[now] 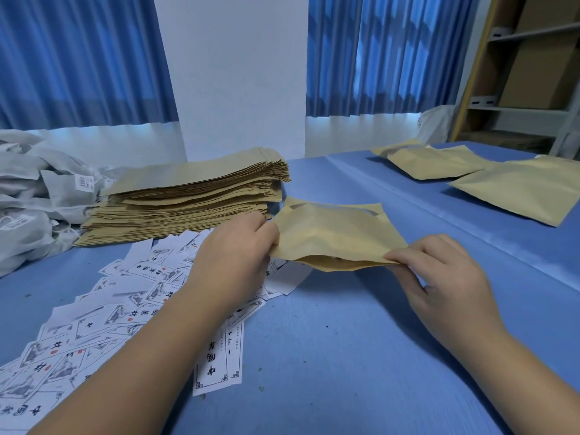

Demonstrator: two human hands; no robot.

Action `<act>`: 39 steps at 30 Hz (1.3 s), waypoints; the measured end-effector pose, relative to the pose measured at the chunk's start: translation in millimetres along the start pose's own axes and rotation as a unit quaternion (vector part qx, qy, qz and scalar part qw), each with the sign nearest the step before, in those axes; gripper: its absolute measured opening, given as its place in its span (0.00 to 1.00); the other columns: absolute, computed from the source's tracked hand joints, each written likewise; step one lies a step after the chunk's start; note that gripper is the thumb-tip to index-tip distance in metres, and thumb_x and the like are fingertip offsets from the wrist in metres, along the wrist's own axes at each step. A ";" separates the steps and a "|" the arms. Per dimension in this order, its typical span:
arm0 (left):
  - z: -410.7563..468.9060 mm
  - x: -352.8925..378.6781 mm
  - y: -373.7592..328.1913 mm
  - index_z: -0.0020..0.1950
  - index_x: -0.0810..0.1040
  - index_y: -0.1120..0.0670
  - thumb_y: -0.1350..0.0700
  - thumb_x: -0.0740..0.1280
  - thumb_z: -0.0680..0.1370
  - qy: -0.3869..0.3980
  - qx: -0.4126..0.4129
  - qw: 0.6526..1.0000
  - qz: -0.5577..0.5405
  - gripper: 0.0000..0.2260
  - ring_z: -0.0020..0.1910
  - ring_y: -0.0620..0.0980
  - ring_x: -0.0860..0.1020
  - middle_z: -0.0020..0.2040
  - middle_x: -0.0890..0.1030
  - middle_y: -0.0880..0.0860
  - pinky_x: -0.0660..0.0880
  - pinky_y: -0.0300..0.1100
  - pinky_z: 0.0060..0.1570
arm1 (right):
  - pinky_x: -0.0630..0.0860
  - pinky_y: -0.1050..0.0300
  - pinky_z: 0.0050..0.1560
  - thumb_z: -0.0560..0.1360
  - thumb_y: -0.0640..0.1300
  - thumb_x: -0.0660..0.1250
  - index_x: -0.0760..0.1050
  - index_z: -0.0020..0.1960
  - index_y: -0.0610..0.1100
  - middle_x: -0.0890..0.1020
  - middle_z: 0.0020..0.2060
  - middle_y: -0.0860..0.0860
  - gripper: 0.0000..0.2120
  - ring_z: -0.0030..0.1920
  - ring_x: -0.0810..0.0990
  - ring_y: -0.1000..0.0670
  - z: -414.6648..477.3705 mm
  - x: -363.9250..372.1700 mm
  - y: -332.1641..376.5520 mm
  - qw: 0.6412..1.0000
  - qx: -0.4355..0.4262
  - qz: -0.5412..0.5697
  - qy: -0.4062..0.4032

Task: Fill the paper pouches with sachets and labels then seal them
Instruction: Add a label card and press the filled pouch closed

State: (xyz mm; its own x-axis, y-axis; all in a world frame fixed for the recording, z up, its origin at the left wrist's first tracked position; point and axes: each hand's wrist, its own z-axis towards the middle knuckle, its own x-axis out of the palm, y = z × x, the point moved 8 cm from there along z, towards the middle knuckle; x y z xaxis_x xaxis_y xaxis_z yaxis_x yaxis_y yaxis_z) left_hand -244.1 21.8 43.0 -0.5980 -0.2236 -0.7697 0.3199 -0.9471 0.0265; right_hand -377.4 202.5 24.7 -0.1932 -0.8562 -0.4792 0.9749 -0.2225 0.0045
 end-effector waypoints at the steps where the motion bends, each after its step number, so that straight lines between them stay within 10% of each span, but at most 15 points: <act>1: -2.2 -2.9 2.6 0.41 0.79 0.62 0.69 0.71 0.67 -0.009 0.002 1.000 -0.008 0.06 0.36 0.61 0.75 0.37 0.76 0.58 0.73 0.52 0.28 | 0.70 0.55 0.33 0.73 0.38 0.68 0.83 0.43 0.38 0.77 0.33 0.46 0.05 0.34 0.74 0.42 0.1 -1.1 -1.8 1.000 0.004 0.003 -0.004; 28: -0.9 4.2 -28.9 0.31 0.77 0.59 0.73 0.74 0.56 -0.013 0.094 0.994 0.047 0.13 0.28 0.56 0.73 0.29 0.73 0.55 0.63 0.43 0.28 | 0.72 0.52 0.31 0.63 0.26 0.74 0.81 0.39 0.38 0.76 0.34 0.46 0.10 0.33 0.74 0.41 -0.8 8.7 1.6 0.998 0.004 -0.004 0.057; 35: -1.7 3.7 -42.1 0.36 0.75 0.59 0.57 0.59 0.72 -0.009 0.111 0.993 0.024 0.09 0.31 0.57 0.72 0.33 0.74 0.56 0.63 0.44 0.29 | 0.73 0.51 0.29 0.62 0.23 0.72 0.81 0.38 0.36 0.78 0.31 0.44 0.11 0.31 0.75 0.41 -0.9 11.4 13.9 0.998 -0.040 -0.008 0.044; 39: 1.2 8.0 -49.8 0.35 0.77 0.58 0.64 0.77 0.62 -0.004 0.108 0.993 0.043 0.09 0.30 0.57 0.73 0.32 0.75 0.55 0.67 0.45 0.27 | 0.73 0.51 0.27 0.61 0.21 0.70 0.81 0.38 0.35 0.78 0.31 0.44 0.12 0.31 0.75 0.41 -1.7 11.9 10.7 0.999 -0.029 -0.002 0.043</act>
State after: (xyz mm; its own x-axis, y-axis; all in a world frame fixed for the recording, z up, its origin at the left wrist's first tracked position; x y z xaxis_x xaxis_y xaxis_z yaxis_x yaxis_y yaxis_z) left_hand -265.7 66.9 36.2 -0.5811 -0.3064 -0.7540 0.2050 -0.9517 0.2288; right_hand -369.1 190.7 17.6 -0.1886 -0.8121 -0.5522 0.9796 -0.1953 -0.0475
